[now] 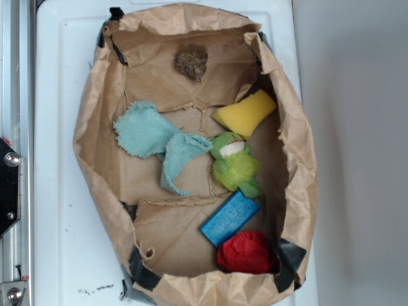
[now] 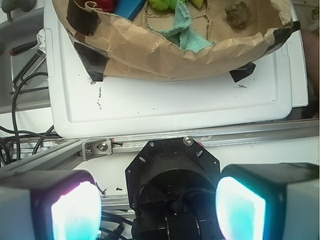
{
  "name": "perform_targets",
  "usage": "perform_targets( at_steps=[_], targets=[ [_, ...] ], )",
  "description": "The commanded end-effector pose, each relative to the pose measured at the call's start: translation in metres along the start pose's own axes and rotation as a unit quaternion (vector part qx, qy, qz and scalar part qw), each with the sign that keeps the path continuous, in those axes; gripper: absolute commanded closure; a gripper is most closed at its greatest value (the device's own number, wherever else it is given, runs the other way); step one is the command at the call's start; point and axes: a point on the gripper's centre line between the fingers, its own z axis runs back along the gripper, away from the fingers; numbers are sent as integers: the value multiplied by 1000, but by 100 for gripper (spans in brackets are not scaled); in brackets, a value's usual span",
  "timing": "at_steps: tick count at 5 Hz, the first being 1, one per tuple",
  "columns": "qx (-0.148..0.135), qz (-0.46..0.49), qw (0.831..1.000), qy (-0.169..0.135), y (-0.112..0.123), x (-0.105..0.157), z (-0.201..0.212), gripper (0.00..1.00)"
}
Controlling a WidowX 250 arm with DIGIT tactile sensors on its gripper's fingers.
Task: Grab the blue cloth.
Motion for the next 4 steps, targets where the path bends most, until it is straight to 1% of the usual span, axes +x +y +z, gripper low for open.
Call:
perform_targets(
  at_steps=[1, 2, 3, 4],
  targets=[
    [0, 0, 1000, 0, 0, 0, 0, 0],
    [-2, 4, 1000, 4, 9, 49, -19, 0],
    [-18, 9, 1000, -7, 17, 85, -18, 0],
    [-15, 11, 1000, -11, 38, 115, -29, 0]
  ],
)
